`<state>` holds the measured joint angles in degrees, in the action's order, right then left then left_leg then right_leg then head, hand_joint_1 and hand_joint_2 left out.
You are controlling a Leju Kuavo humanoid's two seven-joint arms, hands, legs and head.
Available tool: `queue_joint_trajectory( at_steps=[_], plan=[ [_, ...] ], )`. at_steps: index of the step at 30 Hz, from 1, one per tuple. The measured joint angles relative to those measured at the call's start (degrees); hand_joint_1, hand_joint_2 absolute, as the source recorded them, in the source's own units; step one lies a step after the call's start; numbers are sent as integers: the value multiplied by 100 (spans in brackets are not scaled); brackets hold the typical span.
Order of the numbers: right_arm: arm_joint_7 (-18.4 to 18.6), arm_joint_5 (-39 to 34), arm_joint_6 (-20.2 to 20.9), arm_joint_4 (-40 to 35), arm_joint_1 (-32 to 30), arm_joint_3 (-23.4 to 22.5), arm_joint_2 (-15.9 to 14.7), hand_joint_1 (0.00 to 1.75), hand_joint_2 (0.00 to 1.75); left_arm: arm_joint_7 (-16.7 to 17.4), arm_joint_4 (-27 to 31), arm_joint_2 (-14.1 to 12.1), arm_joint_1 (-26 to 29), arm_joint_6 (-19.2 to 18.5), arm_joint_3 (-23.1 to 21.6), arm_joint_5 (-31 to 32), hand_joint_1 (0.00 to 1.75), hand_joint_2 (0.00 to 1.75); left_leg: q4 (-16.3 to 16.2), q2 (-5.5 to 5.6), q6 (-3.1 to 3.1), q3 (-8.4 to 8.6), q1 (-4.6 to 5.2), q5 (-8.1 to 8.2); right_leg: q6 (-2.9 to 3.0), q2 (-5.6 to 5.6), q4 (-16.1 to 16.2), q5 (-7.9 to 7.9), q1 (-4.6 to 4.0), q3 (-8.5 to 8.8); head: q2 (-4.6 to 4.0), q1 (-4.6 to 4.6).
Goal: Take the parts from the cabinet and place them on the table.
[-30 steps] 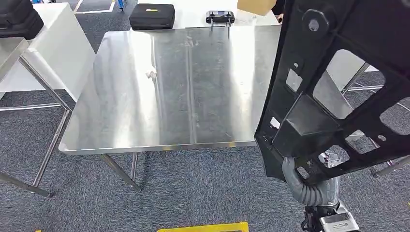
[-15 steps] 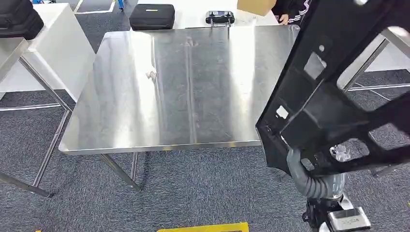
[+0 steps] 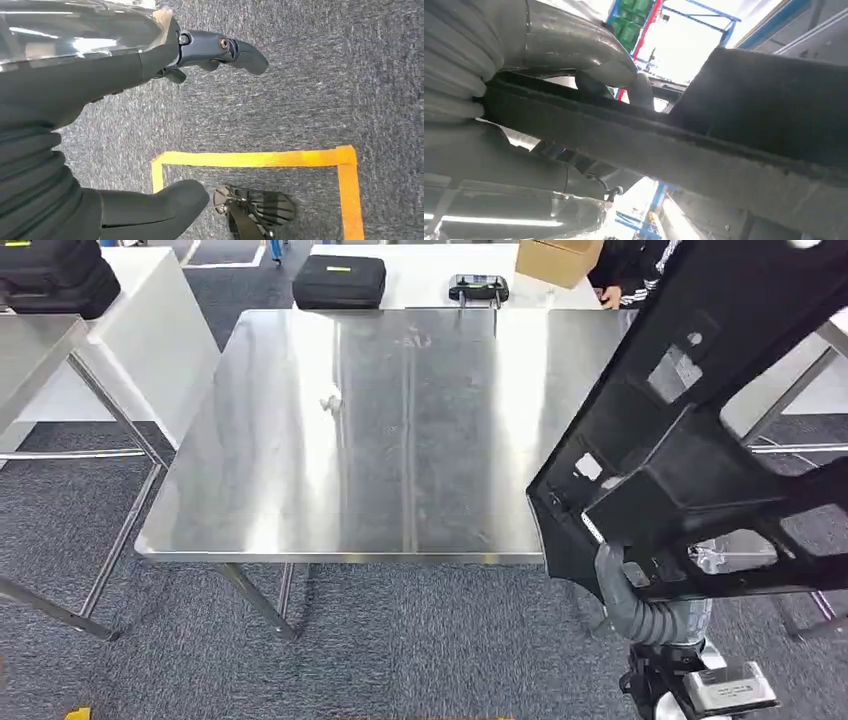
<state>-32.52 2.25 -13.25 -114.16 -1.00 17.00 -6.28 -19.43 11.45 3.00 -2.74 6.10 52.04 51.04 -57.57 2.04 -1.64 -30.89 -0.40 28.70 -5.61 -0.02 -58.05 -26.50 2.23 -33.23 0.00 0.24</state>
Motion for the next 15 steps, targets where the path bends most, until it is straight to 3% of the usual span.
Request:
queue_joint_trajectory(
  at_steps=[1,3,5,6,8,9,10,11,12,13,14,15],
  plan=[
    [2,0,-2,2,-15,2,27,175,175,0,0,13,-2,7,0,24,0,175,-6,13,32,6,-9,60,151,20,-6,-28,2,51,0,-7],
    [2,2,-31,22,-13,0,37,175,175,2,4,17,15,9,-2,63,0,175,43,12,68,43,-24,71,261,13,-20,-74,-49,46,0,-39],
    [4,20,-48,22,-21,0,66,175,175,9,9,17,8,9,-4,85,0,175,-23,-39,118,66,-70,124,340,18,-4,-112,6,127,0,-50],
    [4,28,-57,22,-17,0,77,175,175,9,9,17,-4,7,-4,94,0,175,-286,-109,141,-64,-68,202,408,3,-4,-159,3,182,0,-70],
    [8,37,-85,28,-15,9,103,175,175,13,11,15,2,4,-7,107,0,175,-1210,-148,180,-650,-71,518,482,-20,-4,-256,-18,277,0,-77],
    [11,37,-92,37,-19,11,112,175,175,15,11,17,19,2,-7,111,0,175,-1625,-158,188,-964,-71,597,485,-21,-4,-309,-25,328,0,-79],
    [13,37,-98,50,-24,15,121,175,175,20,11,20,36,-2,-7,114,0,175,-1869,-160,182,-1215,-71,559,488,-21,-4,-370,-36,393,0,-76],
    [22,41,-98,59,-26,15,127,175,175,24,11,20,48,-2,-7,118,0,175,-1811,-161,163,-1321,-71,344,486,-18,-3,-439,-39,477,0,-81],
    [26,44,-98,61,-27,18,138,175,175,28,11,20,55,-4,-7,118,0,175,-1519,-161,134,-1293,-70,17,480,-13,-2,-511,-41,571,0,-79],
    [28,48,-101,61,-26,20,147,175,175,28,11,17,60,-4,-9,120,0,175,-960,-161,80,-1142,-60,-447,468,-10,2,-602,-44,700,0,-79],
    [28,50,-101,61,-23,20,156,175,175,28,11,15,64,-7,-7,120,0,175,-496,-166,28,-1014,-47,-778,452,-9,11,-678,-45,788,0,-79],
    [28,48,-107,72,-30,20,158,175,175,35,9,2,61,-15,-9,129,0,175,-441,-191,-8,-951,-11,-691,426,-6,61,-743,-36,800,-2,-55]
  ],
)
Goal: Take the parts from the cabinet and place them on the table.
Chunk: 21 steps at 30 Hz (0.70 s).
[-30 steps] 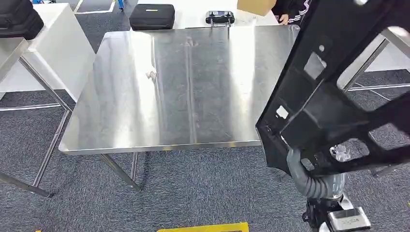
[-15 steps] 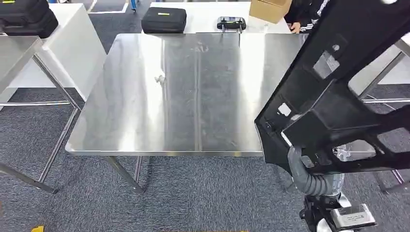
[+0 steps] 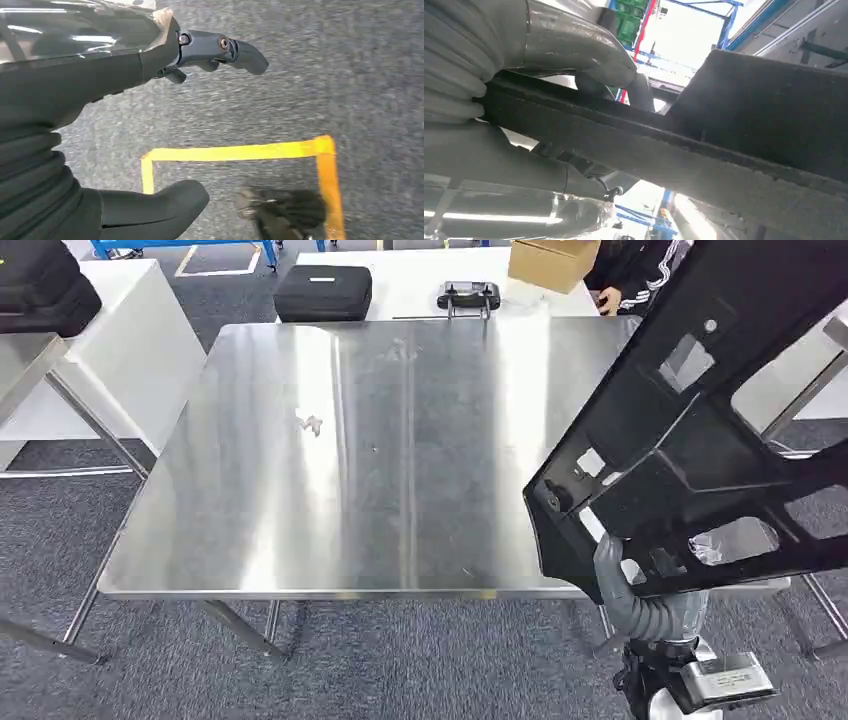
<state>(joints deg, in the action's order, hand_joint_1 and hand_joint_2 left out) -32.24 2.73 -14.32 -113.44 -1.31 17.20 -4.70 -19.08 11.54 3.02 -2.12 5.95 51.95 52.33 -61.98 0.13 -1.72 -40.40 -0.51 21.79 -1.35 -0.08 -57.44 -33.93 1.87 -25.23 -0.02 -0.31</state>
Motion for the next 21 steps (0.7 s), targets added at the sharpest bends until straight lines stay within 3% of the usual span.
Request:
queue_joint_trajectory(
  at_steps=[1,2,3,4,5,6,7,8,9,10,11,12,13,14,15,16,17,18,19,20,21],
  plan=[
    [2,0,-5,4,8,0,0,175,175,0,0,15,6,-20,-2,9,0,175,112,-12,-28,140,68,92,-61,6,34,-39,-67,42,2,-7],
    [7,2,-7,4,-4,-2,4,175,175,13,4,2,-1,-24,-4,17,0,175,167,-24,-54,191,77,213,-99,-7,77,-58,-27,65,2,-26],
    [9,2,-7,7,-13,-2,7,175,175,13,7,-4,3,-26,-4,24,0,175,245,-5,-92,221,91,253,-146,-15,57,-10,-32,201,2,-39],
    [2,2,-7,4,-18,-2,7,175,175,13,7,-4,5,-31,-4,24,0,175,291,-5,-132,311,93,303,-251,-13,32,80,-62,215,2,-46],
    [11,2,-7,7,-10,-2,7,175,175,15,9,0,8,-35,-4,26,0,175,377,36,-149,448,50,306,-253,-14,-138,101,-45,108,4,-57],
    [11,9,-7,11,-12,0,4,175,175,13,9,2,9,-35,-4,26,0,175,414,38,-176,555,50,343,-258,-5,-512,193,-42,-43,0,-26],
    [11,9,-7,11,-6,9,9,175,175,13,9,-2,6,-35,-4,26,0,175,438,45,-215,622,48,390,-286,-3,-982,253,-43,-359,2,-24],
    [7,7,-9,13,-12,15,4,175,175,13,9,-2,5,-35,-4,26,0,175,456,59,-223,695,47,462,-267,-2,-1417,128,-42,-723,2,-13],
    [7,4,-7,13,-21,15,0,175,175,13,9,0,7,-35,-4,26,0,175,461,82,-224,769,47,537,-175,-1,-1680,-143,-44,-1015,2,-11],
    [7,4,-7,20,-25,18,-2,175,175,15,9,4,12,-39,-7,26,0,175,461,97,-223,859,48,612,-103,-1,-1766,-387,-59,-1212,2,-15],
    [7,4,-7,22,-35,17,-2,175,175,15,9,11,17,-39,-4,26,0,175,461,113,-222,971,48,698,-127,-1,-1679,-507,-63,-1326,2,-13],
    [7,4,-7,22,-42,20,-2,175,175,15,9,18,17,-39,-7,26,0,175,461,134,-215,1084,48,780,-189,-2,-1452,-482,-63,-1358,2,-11],
    [7,2,-9,22,-44,22,-2,175,175,15,9,24,18,-39,-7,26,0,175,462,151,-203,1206,47,869,-269,-3,-1102,-318,-61,-1338,2,-11],
    [7,2,-9,22,-45,24,-2,175,175,15,9,31,18,-39,-7,26,0,175,462,159,-185,1331,45,968,-375,-4,-667,56,-60,-1307,2,-6],
    [7,2,-9,31,-50,26,-4,175,175,15,7,31,41,-39,-4,26,0,175,476,162,-156,1342,49,1059,-469,-16,-317,684,-61,-1299,2,9],
    [0,0,-11,42,-62,26,-4,175,175,15,7,31,33,-37,-4,31,0,175,449,175,-117,1479,80,1187,-387,-28,-166,1019,-100,-1279,0,-13],
    [20,4,-9,46,-65,37,-4,175,175,15,7,28,17,-37,-7,31,0,175,512,166,-75,1453,83,1221,-200,-11,-199,932,-132,-1177,2,-13],
    [13,2,-9,33,-63,37,-4,175,175,15,9,22,17,-39,-7,31,0,175,526,158,-46,1587,80,1203,-132,4,-169,928,-119,-1164,2,-26],
    [13,2,-9,33,-49,35,-7,175,175,15,9,22,15,-37,-7,31,0,175,484,148,-32,1586,80,1151,-65,12,-157,892,-111,-1118,2,-17],
    [13,2,-9,33,-54,37,0,175,175,15,13,9,2,-37,-7,31,0,175,320,137,-13,1539,77,1128,-14,31,-120,859,-29,-988,4,-31],
    [15,2,-9,33,-50,39,0,175,175,11,11,28,-11,-39,-11,33,0,175,-56,96,19,1350,72,996,40,19,-90,792,-28,-881,2,-35]
  ],
)
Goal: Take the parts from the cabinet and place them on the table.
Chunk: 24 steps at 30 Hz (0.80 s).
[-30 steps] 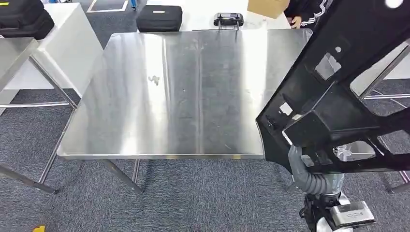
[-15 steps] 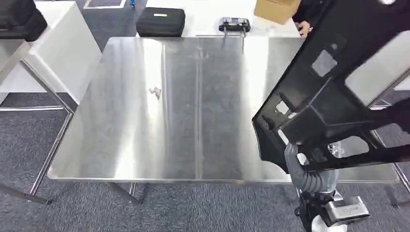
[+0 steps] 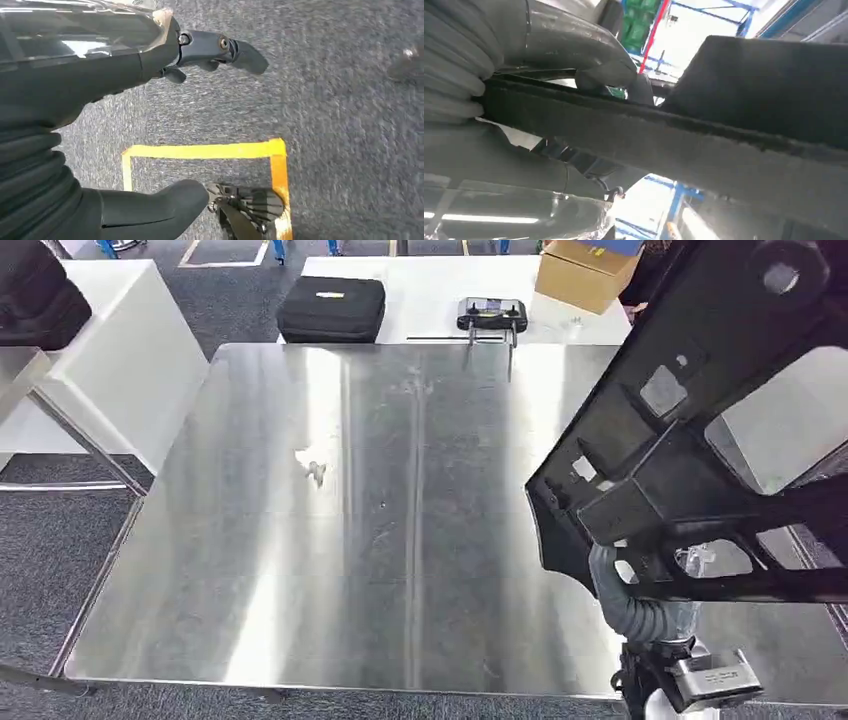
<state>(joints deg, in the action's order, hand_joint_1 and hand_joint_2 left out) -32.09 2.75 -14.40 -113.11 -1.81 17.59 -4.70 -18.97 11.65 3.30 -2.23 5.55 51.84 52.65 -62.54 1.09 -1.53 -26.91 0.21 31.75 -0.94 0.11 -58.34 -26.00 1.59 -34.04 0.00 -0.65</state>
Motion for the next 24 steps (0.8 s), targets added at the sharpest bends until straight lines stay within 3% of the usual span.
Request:
queue_joint_trajectory(
  at_steps=[1,2,3,5,6,7,8,9,10,11,12,14,15,16,17,18,20,21,22,23,24],
  plan=[
    [-2,0,0,0,8,6,0,175,175,2,0,0,-11,0,0,0,0,175,-468,-23,39,-311,-13,-51,68,-2,27,-67,-2,90,0,-29],
    [-2,0,0,0,7,13,2,175,175,2,0,-9,-10,0,2,0,0,175,-805,-27,70,-591,-31,35,63,1,41,-127,-1,162,0,-20],
    [-2,0,0,0,2,13,2,175,175,2,0,-13,0,0,2,0,0,175,-1058,-30,102,-873,-45,297,62,3,46,-210,-1,244,0,-18],
    [0,0,0,2,-1,13,2,175,175,2,0,-11,17,0,2,0,0,175,-1130,-42,130,-1238,-63,745,52,21,47,-375,7,445,0,-22],
    [0,0,0,2,0,13,2,175,175,2,0,-11,19,0,2,0,0,175,-965,-59,126,-1322,-73,747,43,31,47,-478,7,577,0,-20],
    [0,0,0,2,0,13,2,175,175,2,0,-13,19,0,2,0,0,175,-677,-71,113,-1324,-77,578,28,32,50,-574,7,710,0,-24],
    [0,0,0,2,2,13,2,175,175,2,0,-13,23,0,2,0,0,175,-309,-76,86,-1302,-76,218,12,31,53,-671,7,840,0,-18],
    [0,0,0,2,0,15,7,175,175,2,0,-15,37,0,2,0,0,175,63,-87,43,-1301,-74,-418,-13,29,65,-769,6,878,0,-24],
    [0,-2,0,15,9,15,7,175,175,2,0,-22,63,0,4,0,0,175,57,-85,10,-1339,-17,-846,-60,43,48,-855,-21,1062,0,4],
    [-2,-2,0,20,-4,15,9,175,175,11,-2,-24,60,0,2,0,0,175,94,-122,-25,-1234,8,-710,-112,62,113,-911,-34,1029,0,-17],
    [2,-2,0,9,4,15,9,175,175,9,0,-20,43,2,2,0,0,175,137,-125,-62,-1194,20,-694,-156,57,183,-920,-39,1174,0,-17],
    [-4,2,0,-13,24,22,9,175,175,2,7,-31,13,4,2,0,0,175,226,-85,-169,-1008,34,-644,-361,58,37,-755,-83,1187,2,-35],
    [-4,4,0,-11,13,22,7,175,175,2,9,-28,20,2,2,0,0,175,334,-82,-209,-870,16,-607,-370,27,-268,-696,-36,1038,0,-24],
    [-7,7,0,-11,25,24,7,175,175,2,9,-31,18,2,2,0,0,175,405,-82,-281,-752,5,-556,-325,28,-733,-660,-48,770,-4,-28],
    [-9,4,0,-11,26,31,7,175,175,2,9,-33,14,2,2,0,0,175,449,-73,-299,-661,-3,-503,-275,29,-1201,-738,-49,401,-2,-15],
    [-9,2,0,-11,21,28,5,175,175,2,11,-35,15,2,2,0,0,175,485,-57,-305,-574,-3,-442,-212,29,-1496,-925,-49,103,0,-13],
    [-7,2,0,-11,8,31,0,175,175,2,11,-28,25,2,2,0,0,175,519,-22,-298,-374,-2,-304,-170,29,-1653,-1314,-55,-328,0,-15],
    [-7,0,0,-9,6,28,-2,175,175,2,11,-26,26,2,2,0,0,175,521,-5,-289,-268,-3,-218,-217,28,-1500,-1350,-55,-422,0,-11],
    [-2,2,0,0,52,37,-2,175,175,2,11,-17,21,2,2,0,0,175,521,4,-272,-197,3,-146,-265,29,-1192,-1265,-53,-512,0,18],
    [-4,0,0,2,64,37,0,175,175,2,11,-9,19,2,2,0,0,175,522,-11,-253,-128,3,-91,-337,26,-782,-987,-53,-576,0,13],
    [0,0,0,11,73,37,-6,175,175,2,11,-4,19,2,2,0,0,175,528,-46,-229,-121,8,-41,-419,23,-355,-484,-79,-638,0,31]
  ],
)
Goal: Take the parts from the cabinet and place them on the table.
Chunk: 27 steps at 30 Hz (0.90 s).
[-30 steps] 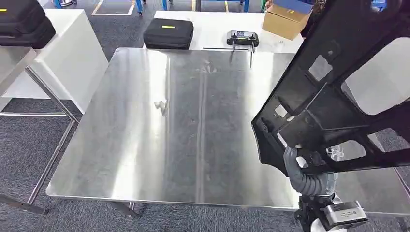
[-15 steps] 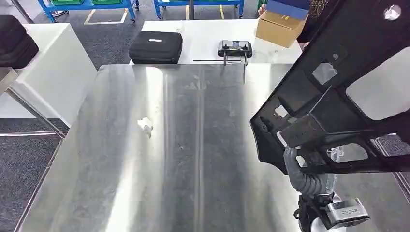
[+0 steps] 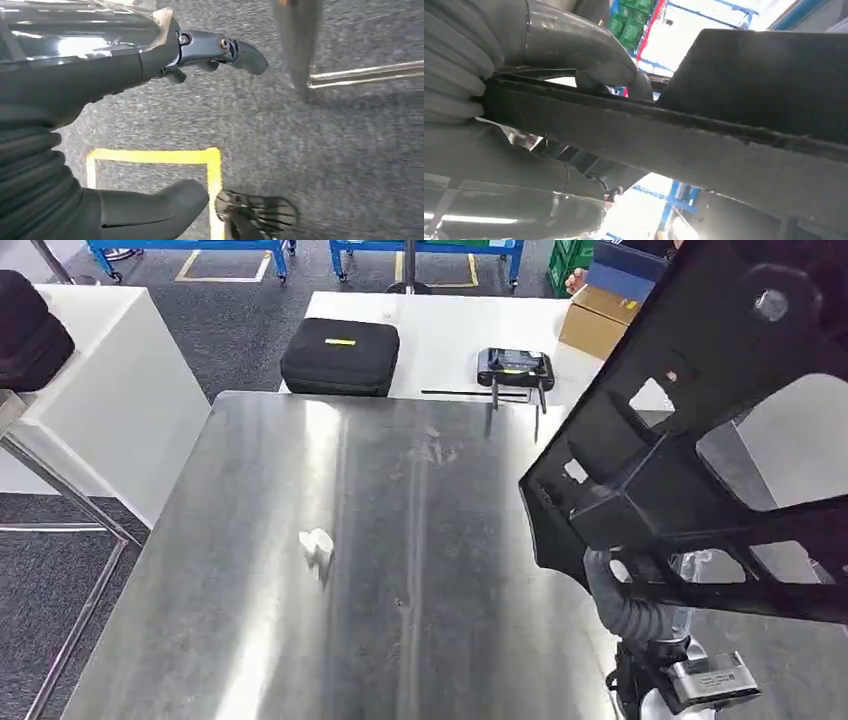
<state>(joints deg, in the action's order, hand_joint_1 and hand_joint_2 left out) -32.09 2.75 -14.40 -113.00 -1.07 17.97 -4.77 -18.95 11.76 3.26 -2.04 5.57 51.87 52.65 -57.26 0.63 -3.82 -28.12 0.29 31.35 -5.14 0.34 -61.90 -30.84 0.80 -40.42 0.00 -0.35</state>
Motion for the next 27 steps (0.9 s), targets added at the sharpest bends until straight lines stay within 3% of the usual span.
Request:
queue_joint_trajectory(
  at_steps=[1,3,4,5,6,7,9,10,11,12,13,15,16,17,20,21,22,23,25,26,27],
  plan=[
    [0,0,0,9,-11,0,-4,175,175,0,-4,20,-6,0,0,2,0,175,-7,-56,19,-58,7,73,-28,-14,261,521,-29,-25,0,4],
    [0,-2,0,-4,-61,-15,-4,175,175,2,7,24,-98,0,0,0,0,175,154,-56,89,-53,28,198,147,-23,407,477,-82,23,0,-4],
    [0,0,0,-9,-51,-20,-7,175,175,2,9,31,-101,0,-2,0,0,175,2,-73,113,32,39,-83,228,2,551,437,-32,35,0,-20],
    [2,0,0,-9,-29,-15,-4,175,175,2,13,26,-109,0,-2,0,0,175,34,-54,147,71,25,-109,296,6,583,400,-6,79,0,-24],
    [2,0,0,-9,-26,-15,2,175,175,2,20,20,-112,-2,-2,0,0,175,20,-51,173,7,1,-53,379,23,621,410,45,172,0,-26],
    [0,0,0,-11,-31,-17,0,175,175,2,17,24,-107,-2,-4,2,0,175,-108,-47,208,-41,0,113,443,21,620,443,45,200,0,-35],
    [0,-2,0,-9,-47,-15,9,175,175,2,17,22,-76,-2,-2,0,0,175,-881,-45,272,-409,-56,658,526,5,621,505,49,221,0,-37],
    [0,-2,0,-9,-56,-15,9,175,175,2,17,15,-54,0,-2,0,0,175,-1308,-46,303,-629,-93,870,529,0,617,525,52,228,0,-33],
    [39,119,2,-2,-58,-11,9,175,175,15,17,9,-32,26,-2,2,0,175,-1501,-47,330,-735,-130,927,505,-18,612,589,72,229,0,-35],
    [138,397,22,24,-27,29,2,175,175,39,17,11,-15,90,-2,18,0,175,-1439,-48,375,-707,-167,834,465,-29,605,692,100,228,0,-33],
    [221,729,17,112,45,94,-9,175,175,66,17,11,-2,147,-2,26,0,175,-1141,-50,436,-543,-211,635,409,-41,584,824,137,224,0,-37],
    [210,999,-48,398,205,254,-9,175,175,72,17,17,-4,227,-2,26,0,175,-179,-58,550,7,-314,164,285,-61,415,1012,210,168,0,-46],
    [210,1027,-74,510,232,322,-7,175,175,74,13,50,-19,232,-2,26,0,175,-324,-135,548,-148,-275,207,225,-69,349,990,183,200,0,-72],
    [195,1036,-98,583,240,347,-11,175,175,61,11,61,-41,234,-4,26,0,175,-400,-196,465,-192,-253,679,175,-81,277,952,187,165,-7,-105],
    [166,1047,-151,664,343,444,-20,175,175,-4,9,55,-14,219,-2,15,0,175,-407,-170,264,-214,-181,232,-7,-124,304,993,164,183,-2,-81],
    [164,1043,-173,686,367,459,-30,175,175,-7,9,55,-16,216,-2,15,0,175,-384,-169,194,-205,-218,94,-34,-126,273,986,174,116,-2,-68],
    [164,1027,-195,699,370,463,-42,175,175,-7,9,59,-28,216,-2,15,0,175,-383,-179,158,-190,-215,60,2,-117,137,858,177,47,-2,-44],
    [164,1021,-212,710,374,472,-46,175,175,-9,9,66,-29,216,-2,17,0,175,-380,-174,129,-214,-206,42,61,-113,-196,651,163,-89,0,-20],
    [164,1012,-225,748,368,483,-72,175,175,-26,9,66,-23,219,-2,15,0,175,-382,-170,99,-263,-166,27,117,-99,-1126,273,129,-486,-2,2],
    [164,1012,-229,765,369,485,-87,175,175,-35,9,66,-21,221,-2,17,0,175,-383,-161,90,-284,-136,22,115,-85,-1427,190,101,-624,-2,6],
    [164,1012,-232,787,369,492,-98,175,175,-35,9,74,-21,221,-2,17,0,175,-383,-149,87,-294,-114,20,103,-75,-1426,211,79,-623,-2,4]
  ],
)
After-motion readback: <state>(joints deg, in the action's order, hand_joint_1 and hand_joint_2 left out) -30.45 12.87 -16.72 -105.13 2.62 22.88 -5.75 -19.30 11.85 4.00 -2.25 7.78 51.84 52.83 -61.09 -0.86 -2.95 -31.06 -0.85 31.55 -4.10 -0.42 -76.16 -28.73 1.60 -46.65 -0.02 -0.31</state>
